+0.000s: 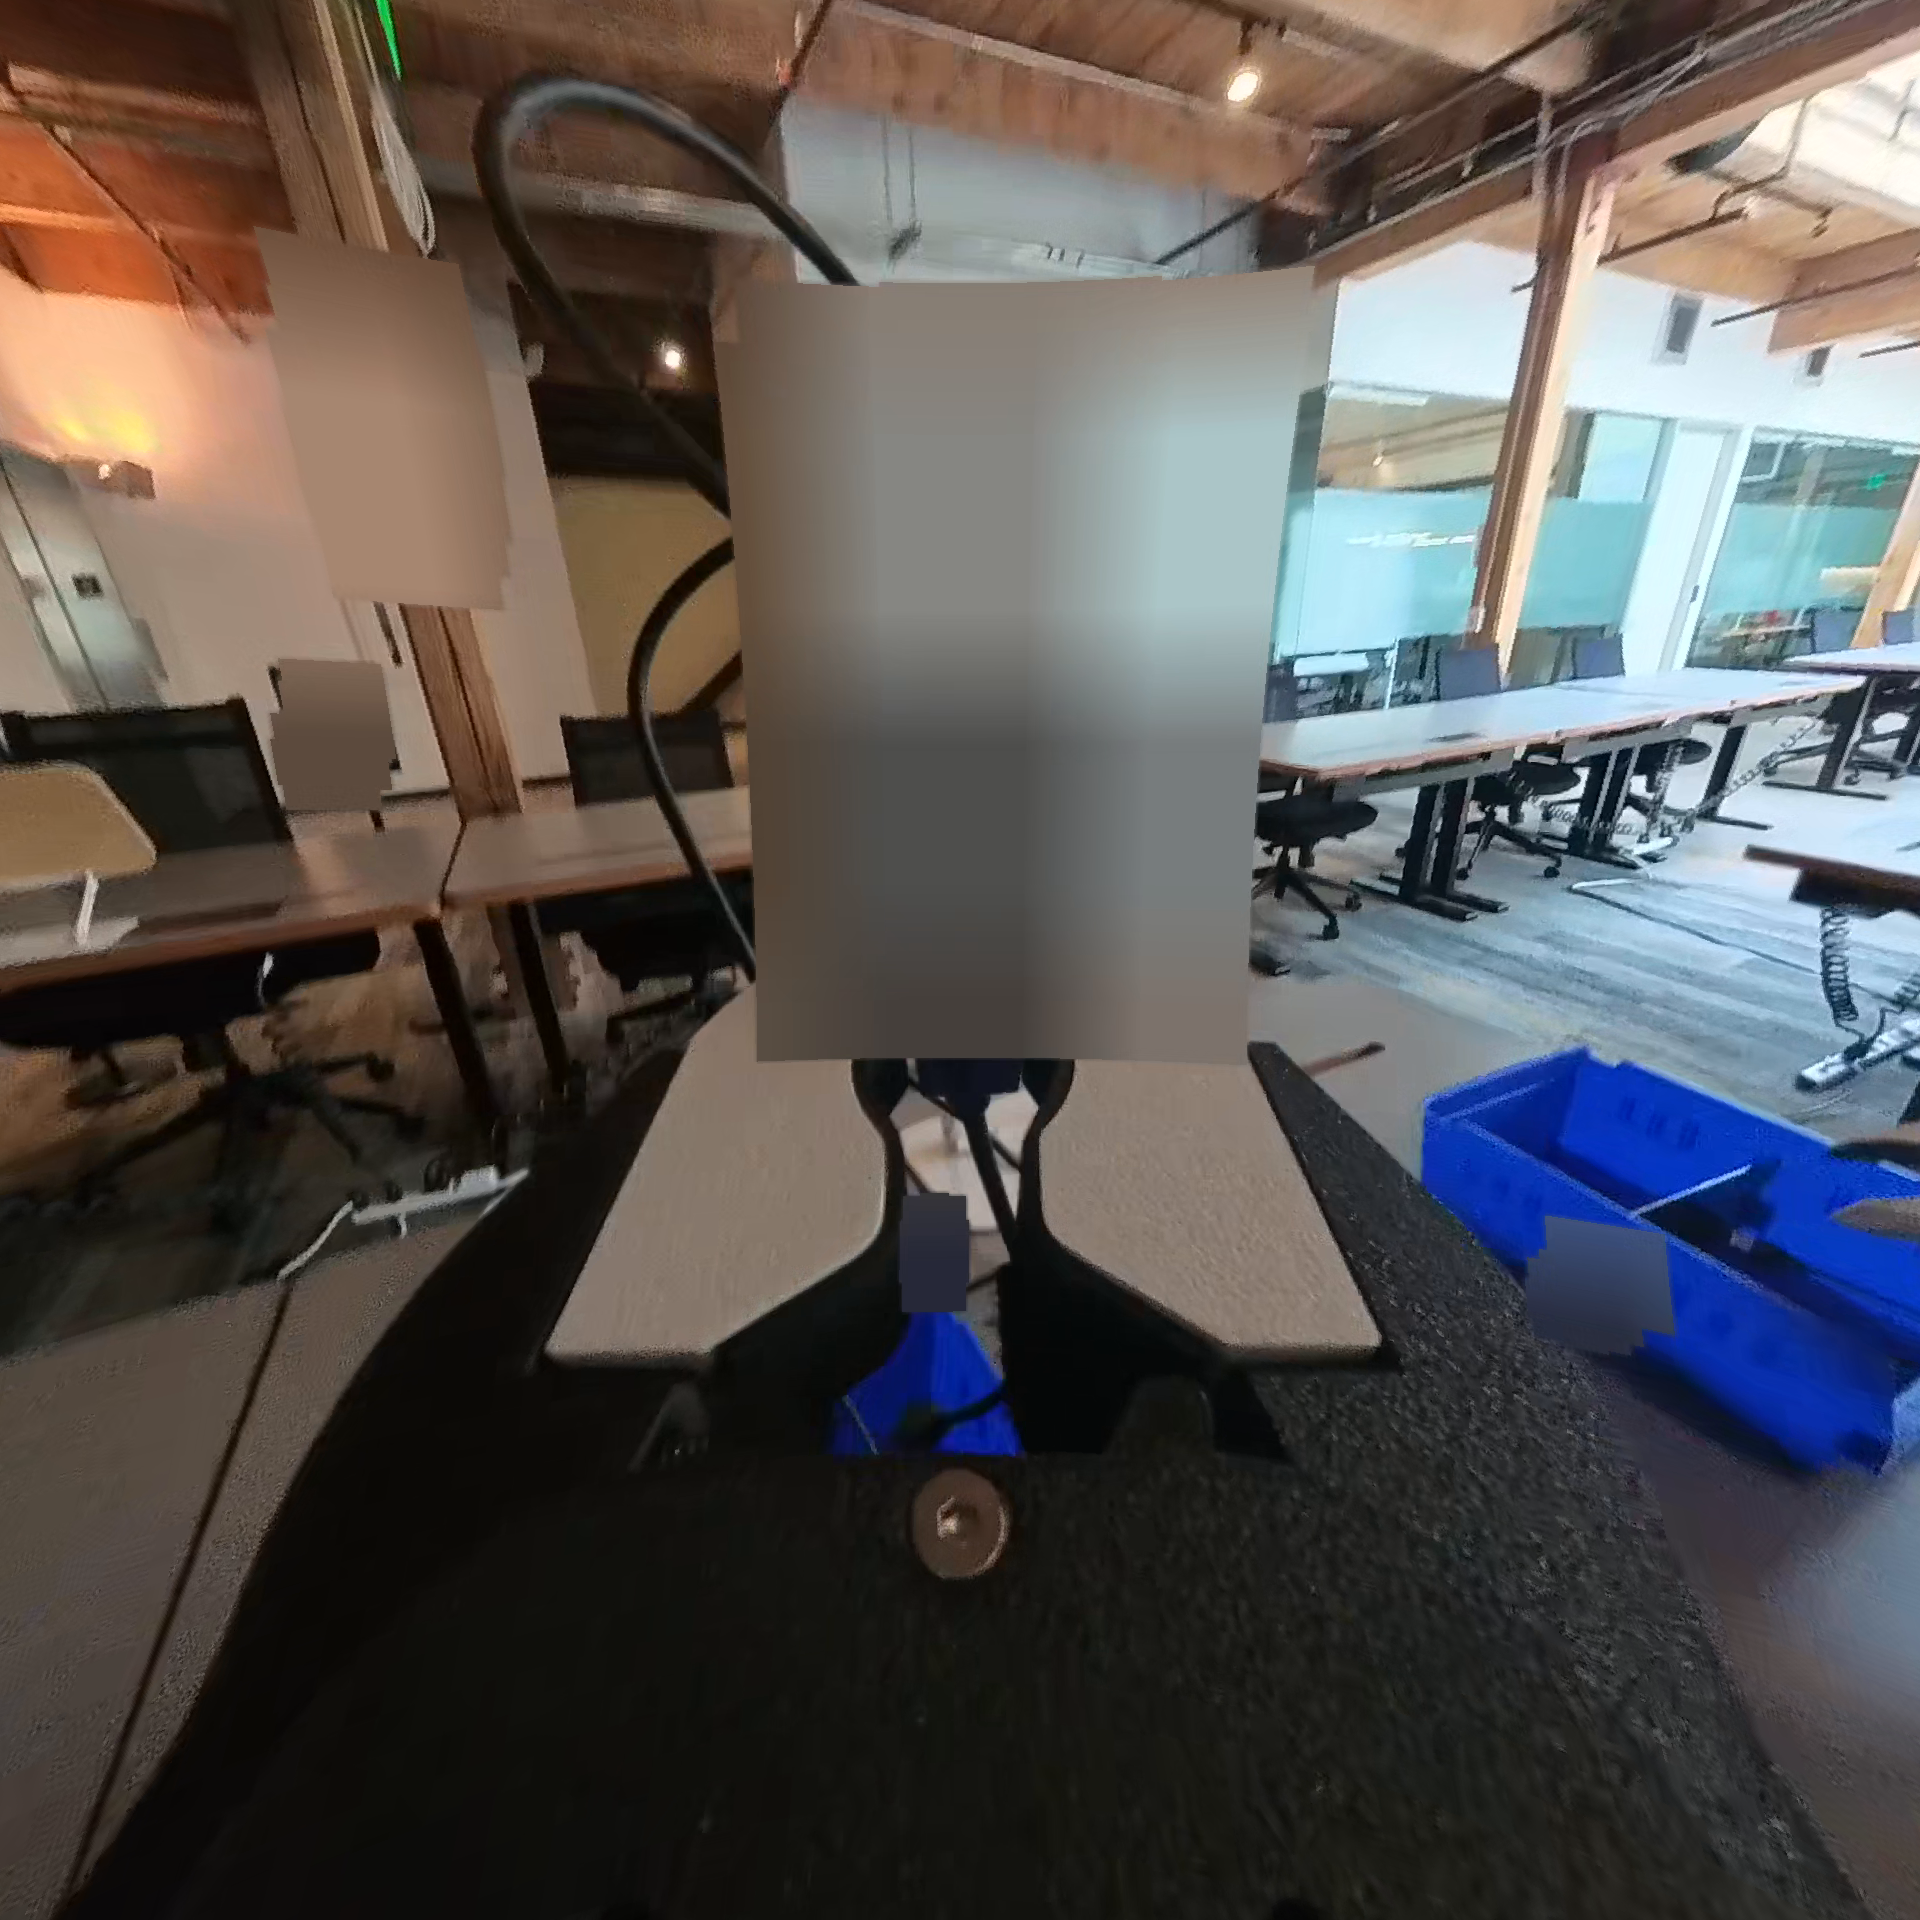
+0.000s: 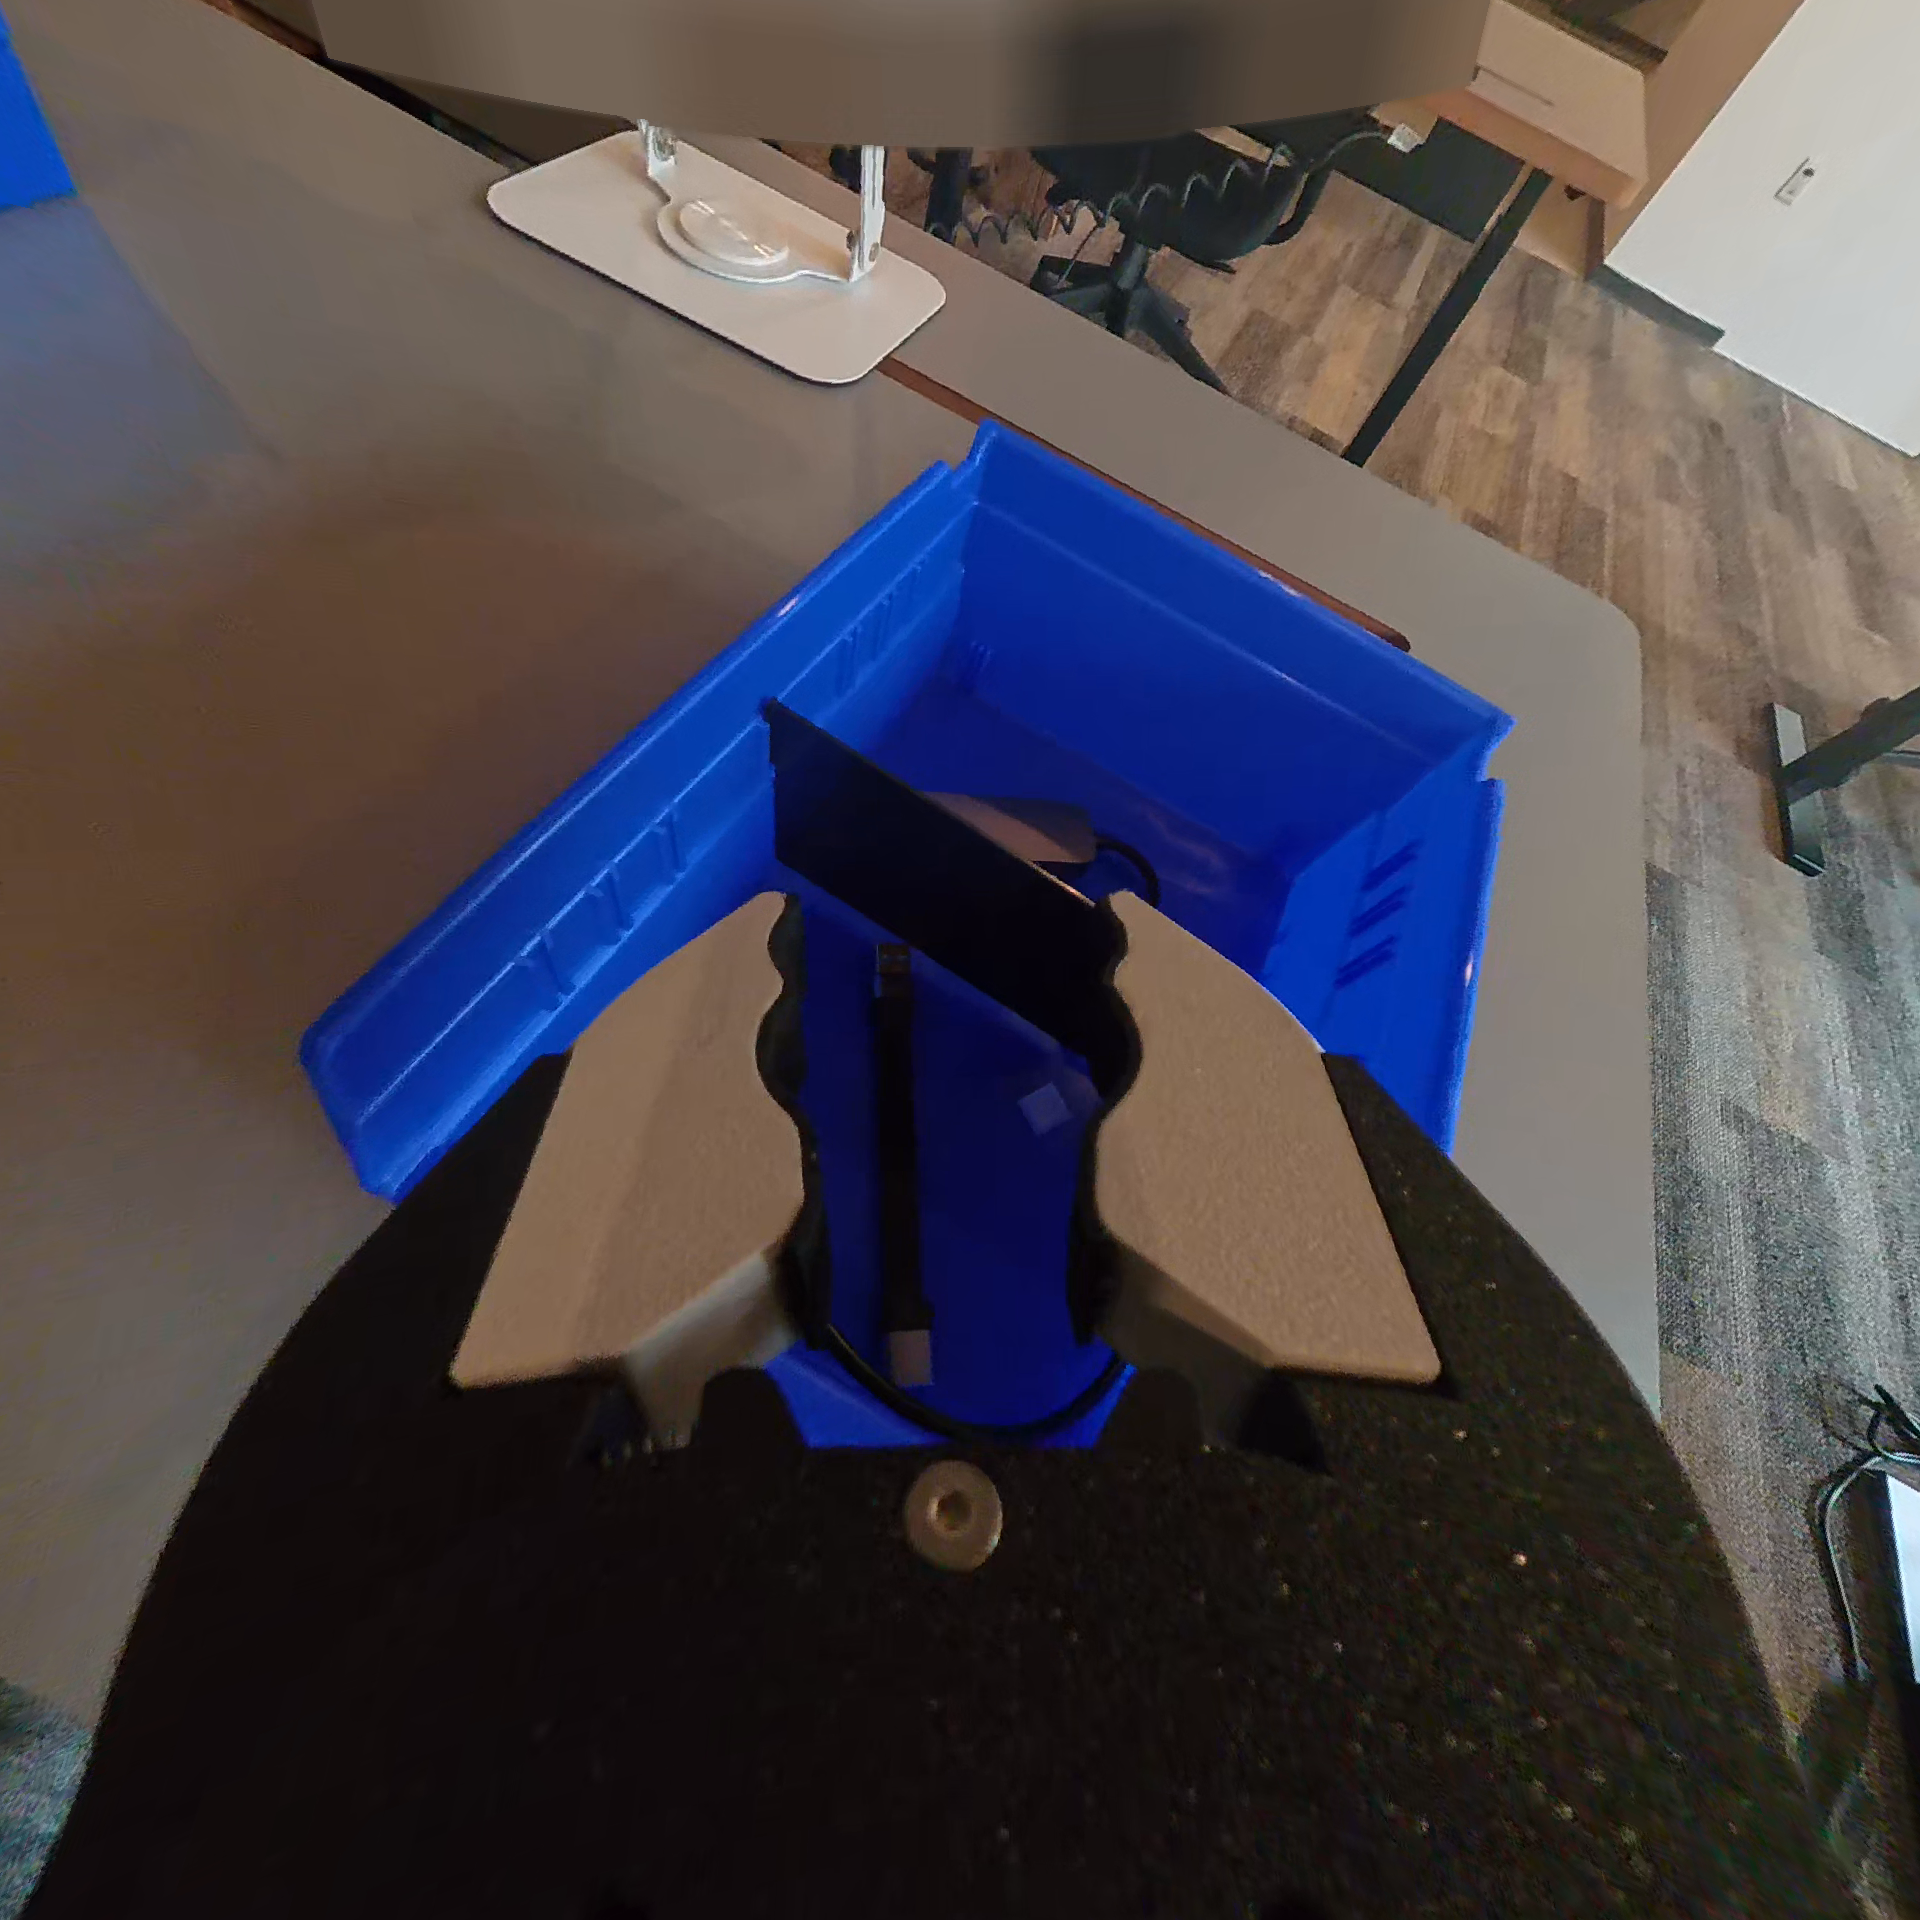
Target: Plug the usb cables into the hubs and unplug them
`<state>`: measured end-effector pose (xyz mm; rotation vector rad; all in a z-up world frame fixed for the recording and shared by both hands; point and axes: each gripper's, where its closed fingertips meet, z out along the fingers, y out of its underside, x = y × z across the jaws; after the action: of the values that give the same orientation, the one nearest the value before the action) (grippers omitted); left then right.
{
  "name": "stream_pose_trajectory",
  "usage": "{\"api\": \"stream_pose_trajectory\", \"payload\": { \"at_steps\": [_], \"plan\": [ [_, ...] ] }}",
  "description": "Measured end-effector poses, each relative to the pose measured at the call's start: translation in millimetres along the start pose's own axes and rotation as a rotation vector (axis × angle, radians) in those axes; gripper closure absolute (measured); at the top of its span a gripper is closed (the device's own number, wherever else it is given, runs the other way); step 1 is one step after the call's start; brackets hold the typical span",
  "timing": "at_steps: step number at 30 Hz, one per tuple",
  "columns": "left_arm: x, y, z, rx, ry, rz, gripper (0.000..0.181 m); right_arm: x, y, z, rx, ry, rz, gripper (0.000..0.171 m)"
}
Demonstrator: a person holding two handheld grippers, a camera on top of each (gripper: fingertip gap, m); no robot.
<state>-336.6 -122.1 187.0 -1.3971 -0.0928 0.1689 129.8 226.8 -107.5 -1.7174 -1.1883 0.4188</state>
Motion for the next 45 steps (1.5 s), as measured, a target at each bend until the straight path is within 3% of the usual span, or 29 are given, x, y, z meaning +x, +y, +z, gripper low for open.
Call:
{"api": "stream_pose_trajectory", "payload": {
  "at_steps": [11, 18, 26, 30, 34, 36, 41, 45],
  "plan": [
    [-30.2, 167.7, -15.3, -0.296, -0.098, -0.139, 0.163, -1.6, 6.2, 8.1, -0.034, -0.003, -0.003, 0.118],
    [-25.1, 260.0, -26.1, -0.581, -0.114, -0.220, 0.163, -1.9, 8.4, 11.1, -0.045, -0.004, -0.004, 0.118],
    [-6.5, 324.7, -32.5, -0.781, -0.098, -0.310, 0.163, 4.1, 10.5, 5.5, -0.049, 0.019, -0.014, 0.119],
    [-7.4, 330.6, -31.1, -0.740, -0.115, -0.362, 0.162, 10.0, 10.2, -2.4, -0.030, 0.029, 0.005, 0.122],
    [-18.6, 331.8, -35.5, -0.715, -0.187, -0.257, 0.130, 15.6, 10.4, -11.6, -0.014, 0.034, 0.012, 0.123],
    [-24.6, 312.5, -32.4, -0.578, -0.220, -0.167, 0.125, 18.5, 11.2, -15.2, -0.005, 0.036, 0.018, 0.123],
    [-19.1, 232.5, -35.6, -0.162, -0.229, -0.059, 0.083, 25.7, 13.3, -22.7, 0.016, 0.039, 0.038, 0.123],
    [-2.9, 188.5, -46.7, -0.010, -0.185, 0.030, 0.087, 28.9, 12.1, -28.4, 0.051, 0.030, 0.059, 0.122]
  ]
}}
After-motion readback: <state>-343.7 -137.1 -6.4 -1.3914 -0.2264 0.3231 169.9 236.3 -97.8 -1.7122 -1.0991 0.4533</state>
